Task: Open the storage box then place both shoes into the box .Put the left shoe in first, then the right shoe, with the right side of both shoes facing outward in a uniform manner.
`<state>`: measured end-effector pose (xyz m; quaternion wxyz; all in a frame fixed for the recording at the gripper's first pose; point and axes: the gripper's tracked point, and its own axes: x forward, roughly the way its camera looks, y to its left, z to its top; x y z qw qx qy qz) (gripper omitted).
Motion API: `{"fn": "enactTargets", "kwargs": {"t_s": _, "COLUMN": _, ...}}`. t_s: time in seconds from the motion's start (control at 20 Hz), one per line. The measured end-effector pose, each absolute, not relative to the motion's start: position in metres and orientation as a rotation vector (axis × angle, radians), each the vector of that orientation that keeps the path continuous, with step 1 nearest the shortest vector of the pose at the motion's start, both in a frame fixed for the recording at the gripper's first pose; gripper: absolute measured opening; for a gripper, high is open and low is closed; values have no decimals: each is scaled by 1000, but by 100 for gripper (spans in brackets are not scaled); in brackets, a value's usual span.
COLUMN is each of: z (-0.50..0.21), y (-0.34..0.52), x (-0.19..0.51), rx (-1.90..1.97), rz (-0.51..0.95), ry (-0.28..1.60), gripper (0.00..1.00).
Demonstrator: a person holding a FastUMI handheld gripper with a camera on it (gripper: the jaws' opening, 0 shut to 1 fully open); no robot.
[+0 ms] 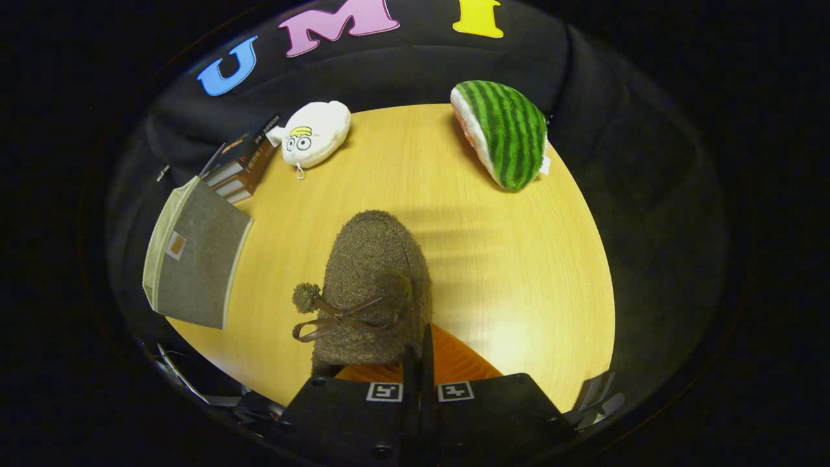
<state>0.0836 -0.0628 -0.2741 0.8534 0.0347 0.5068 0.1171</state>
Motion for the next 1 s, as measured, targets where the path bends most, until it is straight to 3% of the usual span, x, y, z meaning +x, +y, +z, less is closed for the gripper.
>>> {"fn": "enactTargets", "kwargs": {"t_s": 0.65, "z": -191, "y": 102, "x": 53, "rx": 423, "rz": 290, "ry": 1022, "gripper": 5}}
{"fn": "enactTargets", "kwargs": {"t_s": 1.0, "z": -165, "y": 160, "x": 30, "rx": 358, "rz": 401, "ry": 1018, "gripper": 5}}
